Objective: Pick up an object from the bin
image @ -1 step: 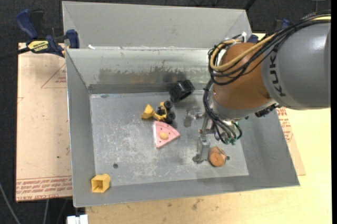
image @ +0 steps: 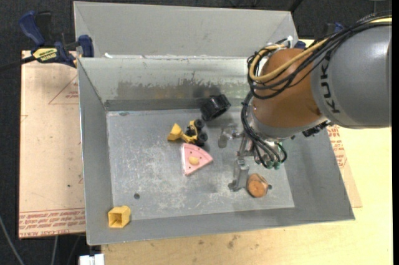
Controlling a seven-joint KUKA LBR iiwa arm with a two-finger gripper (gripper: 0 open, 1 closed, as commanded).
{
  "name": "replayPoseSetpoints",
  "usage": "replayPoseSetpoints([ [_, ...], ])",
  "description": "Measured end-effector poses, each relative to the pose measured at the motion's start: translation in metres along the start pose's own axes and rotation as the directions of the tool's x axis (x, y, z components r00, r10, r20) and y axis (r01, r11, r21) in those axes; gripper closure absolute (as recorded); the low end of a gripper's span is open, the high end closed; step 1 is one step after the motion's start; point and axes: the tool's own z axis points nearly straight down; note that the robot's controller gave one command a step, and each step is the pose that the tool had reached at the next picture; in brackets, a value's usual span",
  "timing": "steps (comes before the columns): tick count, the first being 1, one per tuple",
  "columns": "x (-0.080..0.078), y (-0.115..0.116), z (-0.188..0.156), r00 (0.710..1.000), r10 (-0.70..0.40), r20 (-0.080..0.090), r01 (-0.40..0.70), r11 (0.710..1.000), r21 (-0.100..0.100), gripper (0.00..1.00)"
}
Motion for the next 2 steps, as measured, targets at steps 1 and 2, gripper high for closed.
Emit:
replayPoseSetpoints([
  [1,-0.019,0.046,0.013,0.999,0.049,0.004,-0.049,0.999,0.001,0.0],
  [2,-0.062,0.072,0.042,1.0,0.007,0.006,-0.007,1.0,-0.008,0.0],
])
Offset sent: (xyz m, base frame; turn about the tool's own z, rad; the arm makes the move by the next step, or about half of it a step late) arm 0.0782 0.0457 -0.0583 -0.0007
